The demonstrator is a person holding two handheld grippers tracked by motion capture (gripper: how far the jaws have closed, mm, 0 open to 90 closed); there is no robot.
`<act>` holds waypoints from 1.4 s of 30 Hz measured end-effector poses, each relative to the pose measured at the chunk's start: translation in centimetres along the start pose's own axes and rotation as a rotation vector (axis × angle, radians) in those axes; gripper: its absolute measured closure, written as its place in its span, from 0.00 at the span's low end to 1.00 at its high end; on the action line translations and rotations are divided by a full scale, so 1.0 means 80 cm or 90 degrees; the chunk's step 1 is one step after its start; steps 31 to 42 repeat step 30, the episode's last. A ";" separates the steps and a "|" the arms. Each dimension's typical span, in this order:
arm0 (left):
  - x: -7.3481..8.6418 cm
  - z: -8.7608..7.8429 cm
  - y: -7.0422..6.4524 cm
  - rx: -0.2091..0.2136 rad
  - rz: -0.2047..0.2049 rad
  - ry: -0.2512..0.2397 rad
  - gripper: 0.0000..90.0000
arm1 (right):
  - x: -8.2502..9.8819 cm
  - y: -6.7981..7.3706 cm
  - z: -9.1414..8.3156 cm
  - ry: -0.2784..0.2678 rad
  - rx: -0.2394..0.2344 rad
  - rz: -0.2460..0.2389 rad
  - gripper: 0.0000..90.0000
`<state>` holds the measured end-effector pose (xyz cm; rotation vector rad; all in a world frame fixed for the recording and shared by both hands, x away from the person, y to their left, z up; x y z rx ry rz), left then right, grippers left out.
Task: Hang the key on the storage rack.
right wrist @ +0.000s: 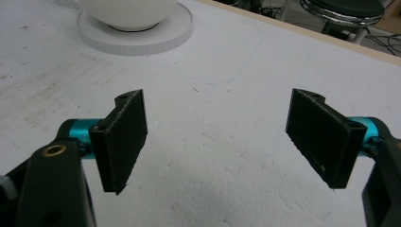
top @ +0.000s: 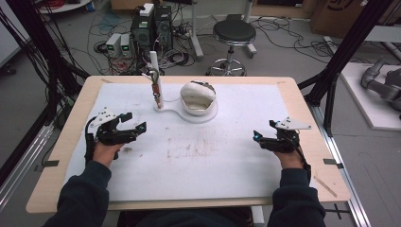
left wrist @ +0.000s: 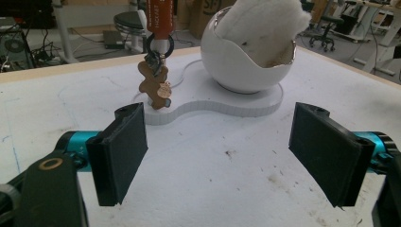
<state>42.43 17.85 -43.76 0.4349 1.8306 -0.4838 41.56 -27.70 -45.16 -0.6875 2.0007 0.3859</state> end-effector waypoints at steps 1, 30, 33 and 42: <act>0.000 0.000 -0.001 0.001 -0.001 0.001 0.22 | 0.000 -0.001 -0.001 -0.002 0.003 0.003 0.24; 0.005 0.001 0.003 -0.006 -0.003 0.009 0.23 | 0.000 -0.011 -0.003 -0.010 0.010 0.012 0.24; 0.005 0.001 0.003 -0.006 -0.003 0.009 0.23 | 0.000 -0.011 -0.003 -0.010 0.010 0.012 0.24; 0.005 0.001 0.003 -0.006 -0.003 0.009 0.23 | 0.000 -0.011 -0.003 -0.010 0.010 0.012 0.24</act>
Point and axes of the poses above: each handheld gripper's, and its own axes: z roughly forward along the jaws, x roughly out of its underside, y roughly to its left, the point moved 9 cm from there along z, roughly forward along the jaws, and after that the axes turned 7 degrees about -x, right-handed, at the moved point
